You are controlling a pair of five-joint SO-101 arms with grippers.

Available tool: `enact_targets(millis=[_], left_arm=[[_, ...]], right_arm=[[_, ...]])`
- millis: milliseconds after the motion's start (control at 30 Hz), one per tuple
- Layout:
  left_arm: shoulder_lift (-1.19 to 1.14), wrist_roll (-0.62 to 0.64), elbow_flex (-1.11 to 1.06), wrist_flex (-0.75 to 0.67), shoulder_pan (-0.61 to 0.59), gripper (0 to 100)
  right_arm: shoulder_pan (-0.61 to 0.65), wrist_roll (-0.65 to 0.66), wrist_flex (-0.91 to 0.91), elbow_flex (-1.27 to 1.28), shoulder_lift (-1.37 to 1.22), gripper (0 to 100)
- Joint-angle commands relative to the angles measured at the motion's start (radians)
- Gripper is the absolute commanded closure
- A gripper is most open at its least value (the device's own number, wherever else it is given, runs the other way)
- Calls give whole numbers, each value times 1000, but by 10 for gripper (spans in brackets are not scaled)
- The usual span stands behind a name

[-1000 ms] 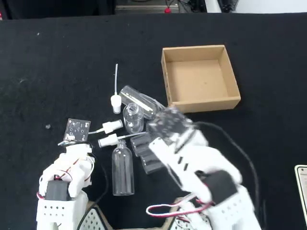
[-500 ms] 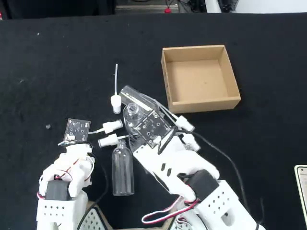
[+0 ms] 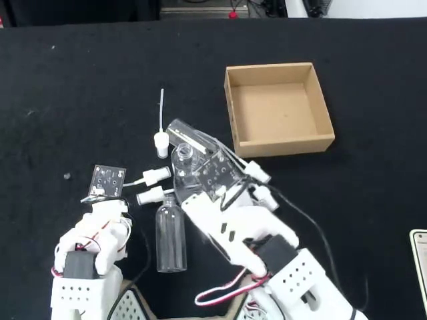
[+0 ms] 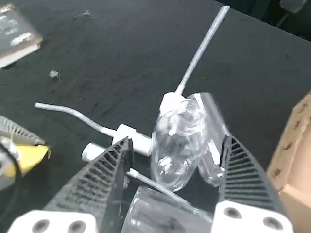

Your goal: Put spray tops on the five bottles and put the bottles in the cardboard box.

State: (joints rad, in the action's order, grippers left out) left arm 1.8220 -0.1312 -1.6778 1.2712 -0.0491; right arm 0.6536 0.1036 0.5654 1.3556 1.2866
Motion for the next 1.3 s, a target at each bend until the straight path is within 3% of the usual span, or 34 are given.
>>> enact_targets(millis=[0, 167, 300, 667, 1267], left_arm=[[3, 9, -21, 2, 10, 970], [3, 9, -21, 2, 12, 970], [3, 9, -21, 2, 10, 970], [3, 9, -21, 2, 10, 970], [3, 9, -21, 2, 10, 970]], right_arm=[[-25, -8, 21, -150, -128, 722], [-29, -8, 17, -231, -328, 726], [-25, -8, -9, -228, -346, 726], [-75, -9, -310, -56, -409, 723], [-44, -9, -586, -53, -685, 724]])
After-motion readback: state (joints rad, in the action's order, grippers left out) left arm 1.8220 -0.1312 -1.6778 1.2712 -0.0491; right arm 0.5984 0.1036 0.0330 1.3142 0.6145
